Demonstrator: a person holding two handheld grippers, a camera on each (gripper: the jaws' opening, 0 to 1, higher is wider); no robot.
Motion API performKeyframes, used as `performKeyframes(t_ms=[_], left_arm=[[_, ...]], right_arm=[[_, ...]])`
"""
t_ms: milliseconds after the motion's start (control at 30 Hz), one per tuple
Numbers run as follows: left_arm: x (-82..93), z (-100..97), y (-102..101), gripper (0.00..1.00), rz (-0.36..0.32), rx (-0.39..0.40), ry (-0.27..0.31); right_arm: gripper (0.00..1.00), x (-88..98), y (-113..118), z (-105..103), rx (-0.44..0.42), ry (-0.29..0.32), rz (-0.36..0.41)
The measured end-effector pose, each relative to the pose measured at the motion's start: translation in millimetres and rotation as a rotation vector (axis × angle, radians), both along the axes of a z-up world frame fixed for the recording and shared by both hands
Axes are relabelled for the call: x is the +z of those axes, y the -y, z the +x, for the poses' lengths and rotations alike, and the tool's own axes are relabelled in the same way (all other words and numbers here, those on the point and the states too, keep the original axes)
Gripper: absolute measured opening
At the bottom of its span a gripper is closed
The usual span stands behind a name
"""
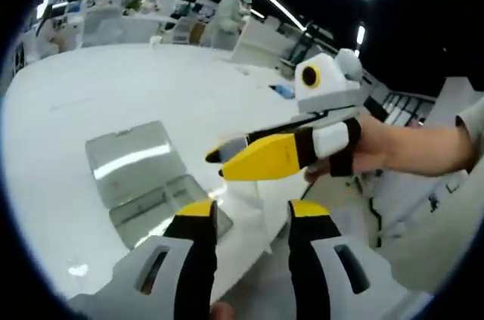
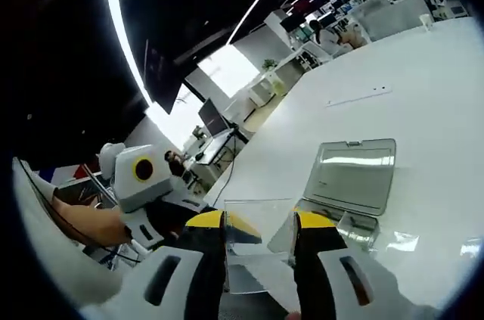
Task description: Insert the divider into the dual guide fixture by aligning both edges with the guide slots and pushing it downward to the bottom, including one-sided entry, uneven engagement, binding, and posture correction.
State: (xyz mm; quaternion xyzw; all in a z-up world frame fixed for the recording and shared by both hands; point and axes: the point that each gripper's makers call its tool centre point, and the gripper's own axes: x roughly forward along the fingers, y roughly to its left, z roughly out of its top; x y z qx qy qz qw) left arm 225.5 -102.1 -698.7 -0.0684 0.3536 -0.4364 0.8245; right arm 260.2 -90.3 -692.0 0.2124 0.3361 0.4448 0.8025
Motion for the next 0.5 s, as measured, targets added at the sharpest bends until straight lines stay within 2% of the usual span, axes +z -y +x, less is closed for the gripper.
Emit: performKeyframes(t_ms=[100,200,300,500], left_arm=[[-5.4,2.4,-3,0.29,0.040,0.037,0.008],[-11.7,2.9,-3,0.28,0.071,0.066,0.001],[-16.1,5.6,-5,0.26,0.087,0.106,-0.006],[-27.3,5.8,-2,0.22,0.144,0.138,-0.006]], right_arm=[[0.30,-8.7,1,2,-0.031,-0.028,-0.034],[0.30,-16.4,1,3,-0.058,-0.028,-0.079],[0.30,-19.8,1,5,-0.090,-0.042,-0.091],[0.30,-30.3,2,8,-0.149,-0.060,-0.151]])
